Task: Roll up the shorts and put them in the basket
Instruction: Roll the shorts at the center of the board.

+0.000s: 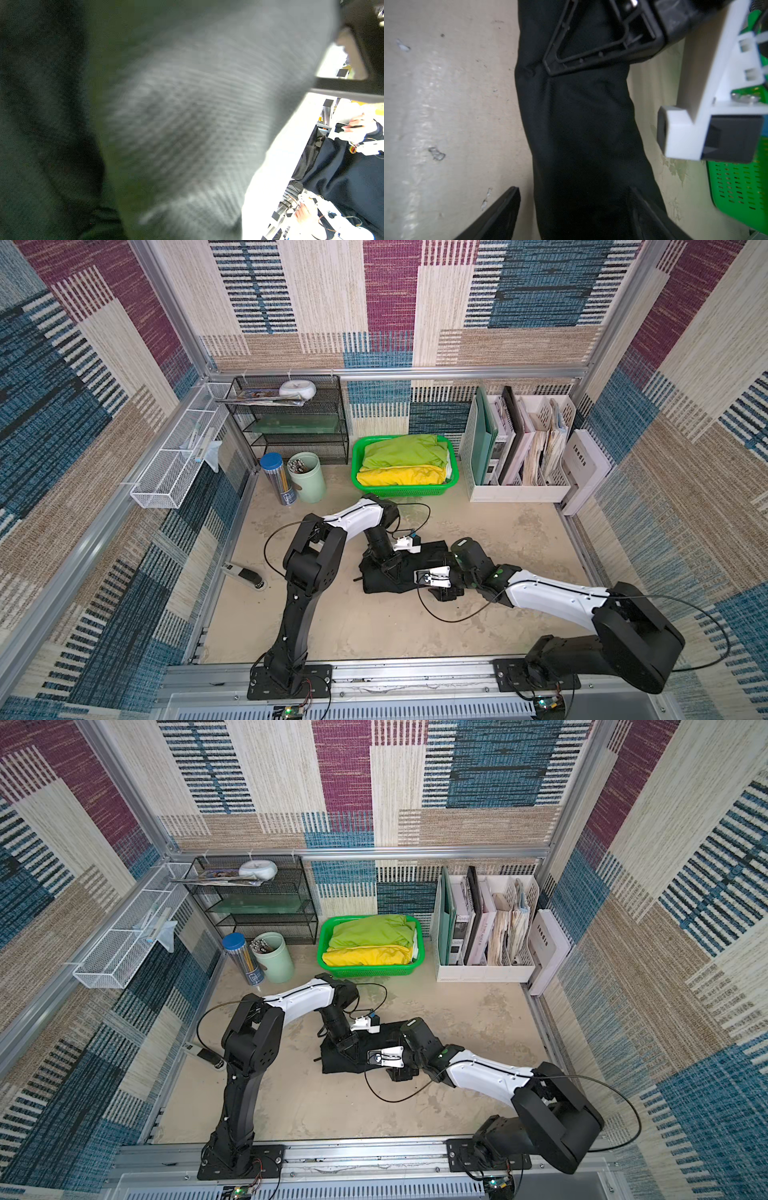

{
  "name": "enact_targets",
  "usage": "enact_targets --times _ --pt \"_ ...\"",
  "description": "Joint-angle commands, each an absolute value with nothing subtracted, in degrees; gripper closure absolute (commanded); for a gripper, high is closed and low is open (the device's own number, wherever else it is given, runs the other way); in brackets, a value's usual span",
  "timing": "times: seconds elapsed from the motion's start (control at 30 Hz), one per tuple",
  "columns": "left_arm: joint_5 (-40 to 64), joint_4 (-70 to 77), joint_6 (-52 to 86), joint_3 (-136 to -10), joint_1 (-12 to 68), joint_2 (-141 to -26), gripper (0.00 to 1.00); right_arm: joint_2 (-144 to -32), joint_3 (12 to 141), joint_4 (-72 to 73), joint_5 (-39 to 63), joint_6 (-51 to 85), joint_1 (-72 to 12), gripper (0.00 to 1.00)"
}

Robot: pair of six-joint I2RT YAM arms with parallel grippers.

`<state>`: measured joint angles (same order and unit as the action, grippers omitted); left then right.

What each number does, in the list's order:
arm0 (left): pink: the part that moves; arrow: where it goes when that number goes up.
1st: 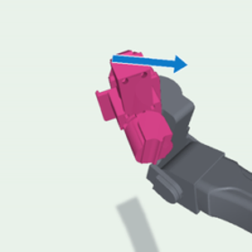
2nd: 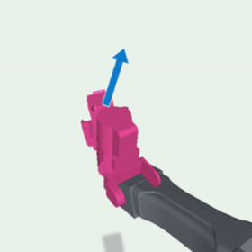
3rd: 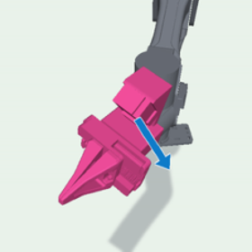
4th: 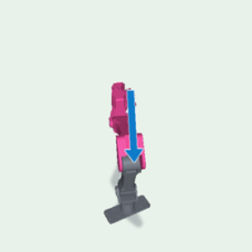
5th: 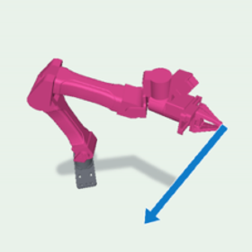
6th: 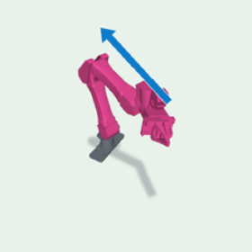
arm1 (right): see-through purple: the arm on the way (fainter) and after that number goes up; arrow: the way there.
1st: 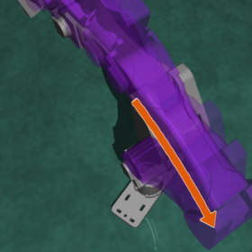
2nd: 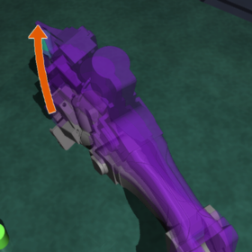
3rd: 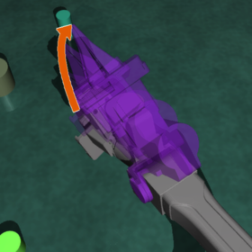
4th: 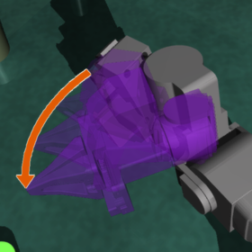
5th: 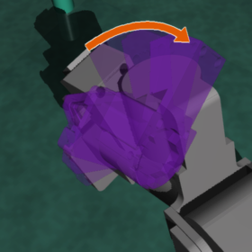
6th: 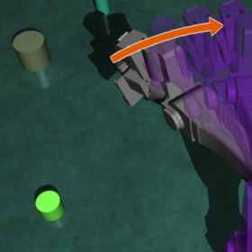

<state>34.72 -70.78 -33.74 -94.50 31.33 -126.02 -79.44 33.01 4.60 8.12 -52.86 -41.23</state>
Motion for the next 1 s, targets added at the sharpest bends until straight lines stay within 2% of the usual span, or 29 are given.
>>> enact_targets --times 0.0,0.07,0.13,0.23,0.3,0.5,0.57,0.73,0.97 --pt "35.7 -72.2 -34.5 -94.3 31.3 -126.1 0.72 -83.7 34.4 6.4 5.8 -54.3 -41.0 0.26" --pt "35.6 -72.2 -34.6 -94.2 31.3 -125.7 0.71 -85.9 35.3 5.8 7.2 -54.4 -40.5 0.39" --pt "34.5 -72.1 -34.6 -94.0 31.3 -125.0 0.67 -86.6 35.9 5.4 9.2 -54.0 -40.0 0.58" --pt "31.7 -70.7 -33.9 -93.4 31.3 -123.0 0.46 -86.8 37.4 2.0 12.7 -53.0 -39.0 0.83" --pt "29.7 -69.0 -33.5 -92.4 31.3 -120.8 0.37 -86.9 38.6 -1.2 15.0 -53.0 -38.0 0.91" --pt "23.3 -62.4 -30.9 -87.8 30.8 -111.8 0.17 -87.1 42.4 -10.0 21.4 -51.0 -34.4 0.93" --pt "22.0 -60.0 -30.1 -85.6 30.6 -108.3 0.05 -87.3 43.5 -11.8 22.1 -50.4 -33.8 0.92" --pt "19.4 -52.5 -28.9 -79.0 30.3 -98.3 0.0 -87.8 45.3 -14.8 23.9 -49.6 -32.9 0.92" --pt "16.9 -42.1 -29.4 -67.8 31.5 -87.2 0.0 -91.0 48.7 -18.3 25.4 -46.5 -32.3 0.91"
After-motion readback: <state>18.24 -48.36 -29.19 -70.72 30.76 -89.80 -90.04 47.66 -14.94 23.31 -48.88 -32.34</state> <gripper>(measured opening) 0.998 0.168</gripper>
